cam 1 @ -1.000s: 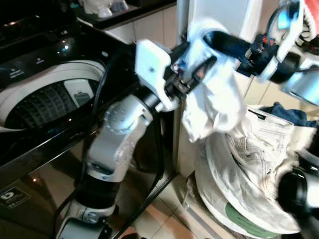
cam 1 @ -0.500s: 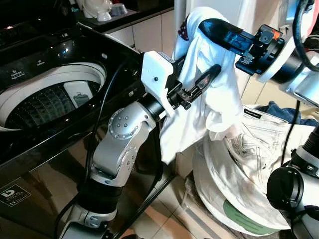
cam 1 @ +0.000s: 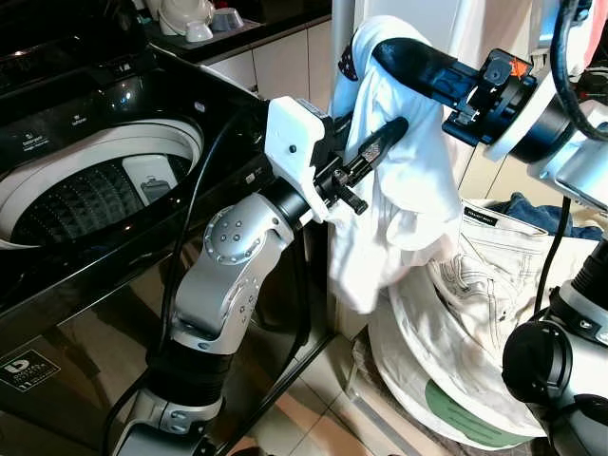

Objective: Clothes washing

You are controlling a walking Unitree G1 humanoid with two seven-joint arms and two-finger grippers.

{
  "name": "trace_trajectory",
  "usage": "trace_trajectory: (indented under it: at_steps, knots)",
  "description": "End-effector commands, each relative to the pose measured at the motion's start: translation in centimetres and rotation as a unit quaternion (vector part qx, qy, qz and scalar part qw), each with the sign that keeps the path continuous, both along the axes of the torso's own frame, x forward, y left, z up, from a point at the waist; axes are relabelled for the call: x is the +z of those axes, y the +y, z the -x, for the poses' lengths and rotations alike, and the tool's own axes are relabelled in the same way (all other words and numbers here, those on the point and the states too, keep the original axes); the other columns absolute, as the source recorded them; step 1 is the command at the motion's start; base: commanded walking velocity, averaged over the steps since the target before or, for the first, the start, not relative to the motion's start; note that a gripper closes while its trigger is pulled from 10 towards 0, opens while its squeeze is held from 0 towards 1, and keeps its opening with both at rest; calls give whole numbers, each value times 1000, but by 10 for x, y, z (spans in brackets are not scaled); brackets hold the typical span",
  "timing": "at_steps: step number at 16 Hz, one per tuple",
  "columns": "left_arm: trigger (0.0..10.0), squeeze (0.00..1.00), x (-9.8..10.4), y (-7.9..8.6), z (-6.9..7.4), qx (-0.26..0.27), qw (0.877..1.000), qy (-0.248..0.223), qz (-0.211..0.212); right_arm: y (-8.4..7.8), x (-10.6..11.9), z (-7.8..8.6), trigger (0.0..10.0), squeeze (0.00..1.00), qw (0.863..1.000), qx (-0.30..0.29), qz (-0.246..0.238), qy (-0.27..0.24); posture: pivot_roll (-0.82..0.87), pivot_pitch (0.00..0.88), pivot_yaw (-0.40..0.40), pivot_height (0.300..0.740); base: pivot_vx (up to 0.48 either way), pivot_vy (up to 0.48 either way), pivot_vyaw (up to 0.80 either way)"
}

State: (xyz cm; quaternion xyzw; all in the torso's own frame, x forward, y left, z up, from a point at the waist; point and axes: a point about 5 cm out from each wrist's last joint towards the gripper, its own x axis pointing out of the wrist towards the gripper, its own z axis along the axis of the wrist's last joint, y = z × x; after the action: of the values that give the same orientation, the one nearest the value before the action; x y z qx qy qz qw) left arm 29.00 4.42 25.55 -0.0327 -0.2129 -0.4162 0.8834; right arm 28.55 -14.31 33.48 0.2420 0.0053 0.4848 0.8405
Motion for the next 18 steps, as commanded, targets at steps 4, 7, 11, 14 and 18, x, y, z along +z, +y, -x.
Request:
trace_trajectory:
  at_steps: [4, 7, 11, 14, 18]
  knots:
    - [0, 0, -12, 4, -6, 14, 999, 29, -15, 6, 7, 9, 0, 0, 999, 24, -1, -25, -95, 0, 64, 740, 0, 0, 0]
    - [0, 0, -12, 3, -6, 11, 999, 30, -16, 7, 6, 9, 0, 0, 999, 23, 0, -24, -94, 0, 66, 740, 0, 0, 0]
    - [0, 0, -13, 8, -10, 29, 999, 34, -15, 7, 4, 9, 0, 0, 999, 21, 6, -23, -95, 0, 70, 740, 0, 0, 0]
    - [0, 0, -12, 20, -19, 78, 996, 47, -2, 7, 4, 9, 0, 0, 999, 19, 6, -25, -96, 0, 75, 740, 0, 0, 0]
    - [0, 0, 4, 66, -43, 227, 973, 22, 20, 1, 1, 7, 10000, 1000, 1000, -2, 4, -17, -98, 0, 73, 740, 0, 0, 0]
